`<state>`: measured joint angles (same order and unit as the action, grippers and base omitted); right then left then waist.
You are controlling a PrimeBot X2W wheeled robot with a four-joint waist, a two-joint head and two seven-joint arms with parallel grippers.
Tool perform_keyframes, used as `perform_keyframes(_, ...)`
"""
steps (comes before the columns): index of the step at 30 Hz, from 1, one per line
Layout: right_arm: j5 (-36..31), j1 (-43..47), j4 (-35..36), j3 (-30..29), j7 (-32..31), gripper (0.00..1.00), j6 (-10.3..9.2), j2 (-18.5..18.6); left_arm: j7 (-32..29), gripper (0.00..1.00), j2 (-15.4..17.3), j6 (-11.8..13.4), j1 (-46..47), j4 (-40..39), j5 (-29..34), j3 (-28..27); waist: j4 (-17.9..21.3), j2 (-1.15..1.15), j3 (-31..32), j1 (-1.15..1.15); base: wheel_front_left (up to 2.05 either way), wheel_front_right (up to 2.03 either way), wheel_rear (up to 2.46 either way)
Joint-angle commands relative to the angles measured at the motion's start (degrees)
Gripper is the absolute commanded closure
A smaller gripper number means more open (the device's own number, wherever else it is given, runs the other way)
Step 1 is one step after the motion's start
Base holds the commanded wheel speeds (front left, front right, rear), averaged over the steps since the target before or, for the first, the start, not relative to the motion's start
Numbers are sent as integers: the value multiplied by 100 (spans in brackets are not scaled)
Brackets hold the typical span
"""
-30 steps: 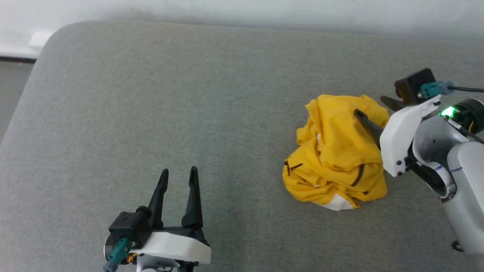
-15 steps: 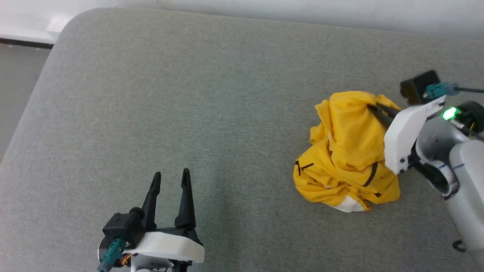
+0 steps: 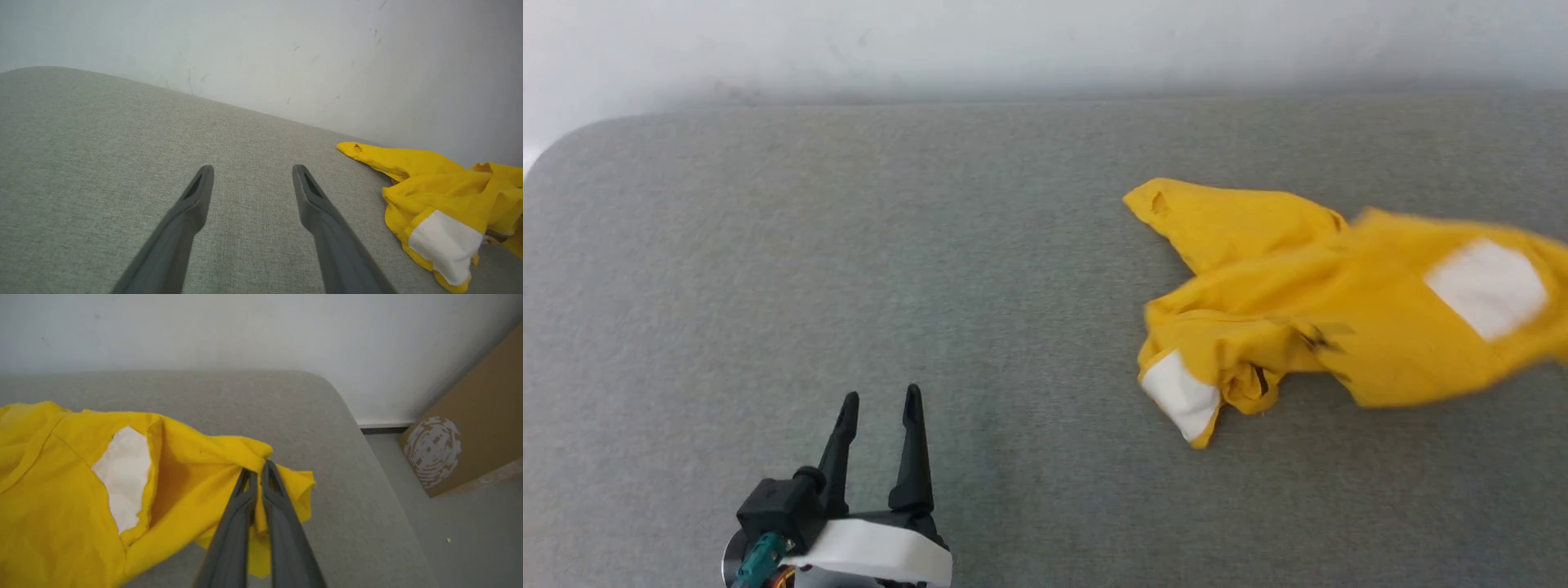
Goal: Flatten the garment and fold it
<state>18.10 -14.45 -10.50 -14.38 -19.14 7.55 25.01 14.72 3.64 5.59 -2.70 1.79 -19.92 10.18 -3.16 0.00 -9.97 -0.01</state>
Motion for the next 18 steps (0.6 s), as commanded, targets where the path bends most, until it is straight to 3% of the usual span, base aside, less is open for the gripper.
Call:
perform_keyframes(1, -107, 406, -11, -340, 2, 100, -6, -130, 11, 0, 31, -23, -48, 20, 62, 6, 240, 0, 146, 1, 0, 0, 0)
perform_keyframes(4, -344, 997, -62, -811, 22, 100, -6, -277, -12, 0, 51, -35, -45, 33, 53, 18, 254, 0, 140, 1, 0, 0, 0)
perform_keyframes(9, -707, 1851, -169, -1337, 40, 100, -6, -916, -100, 0, 104, -36, -69, 48, 46, 51, 275, 0, 153, 1, 0, 0, 0)
perform_keyframes(10, -773, 1894, -190, -1353, 83, 83, -6, -1013, -117, 0, 114, -33, -72, 49, 45, 56, 276, 0, 162, 1, 0, 0, 0)
perform_keyframes(11, -843, 1906, -193, -1323, 130, 0, -6, -1082, -135, 0, 123, -31, -72, 51, 44, 61, 275, 0, 171, 1, 0, 0, 0)
perform_keyframes(14, -843, 1688, -64, -1151, 315, 0, -6, -1216, -169, 0, 140, -17, -68, 55, 44, 76, 268, 0, 203, 1, 0, 0, 0)
perform_keyframes(18, -691, 1223, 507, -502, 362, 0, -6, -1147, -181, 0, 136, 0, -32, 41, 46, 112, 204, 0, 207, 1, 0, 0, 0)
